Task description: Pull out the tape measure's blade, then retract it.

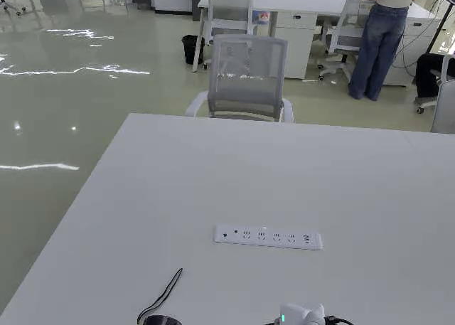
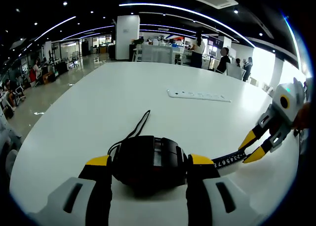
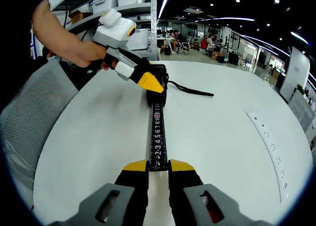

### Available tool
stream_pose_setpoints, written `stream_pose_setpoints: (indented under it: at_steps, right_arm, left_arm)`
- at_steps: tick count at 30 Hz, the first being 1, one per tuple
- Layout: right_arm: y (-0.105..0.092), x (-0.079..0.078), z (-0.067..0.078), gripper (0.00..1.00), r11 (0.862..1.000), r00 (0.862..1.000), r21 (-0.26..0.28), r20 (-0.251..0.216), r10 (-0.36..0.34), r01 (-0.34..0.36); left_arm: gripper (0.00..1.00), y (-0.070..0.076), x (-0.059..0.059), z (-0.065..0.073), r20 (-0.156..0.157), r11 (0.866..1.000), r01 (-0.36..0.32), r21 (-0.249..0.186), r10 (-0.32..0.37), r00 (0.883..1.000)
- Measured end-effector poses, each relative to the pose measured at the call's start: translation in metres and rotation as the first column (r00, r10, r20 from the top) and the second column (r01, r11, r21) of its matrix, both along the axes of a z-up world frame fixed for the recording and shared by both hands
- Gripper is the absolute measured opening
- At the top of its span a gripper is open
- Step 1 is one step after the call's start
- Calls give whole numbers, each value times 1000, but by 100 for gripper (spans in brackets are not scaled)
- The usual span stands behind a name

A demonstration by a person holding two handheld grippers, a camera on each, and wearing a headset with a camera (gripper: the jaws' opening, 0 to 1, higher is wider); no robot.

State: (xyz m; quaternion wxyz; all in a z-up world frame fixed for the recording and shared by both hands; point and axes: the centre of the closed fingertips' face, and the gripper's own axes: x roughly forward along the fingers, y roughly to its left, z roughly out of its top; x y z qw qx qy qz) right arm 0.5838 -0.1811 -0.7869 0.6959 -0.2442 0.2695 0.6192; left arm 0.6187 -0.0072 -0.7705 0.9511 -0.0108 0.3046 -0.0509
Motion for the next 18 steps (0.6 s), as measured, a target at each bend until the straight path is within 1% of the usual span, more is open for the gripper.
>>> stream_pose_setpoints:
  at_steps: [18]
  right_arm:
    - [8,2,-1,14,1000,1000,3,2,1,-1]
  left_arm:
    - [57,1,0,1,2,1000,-4,-13,4,1000]
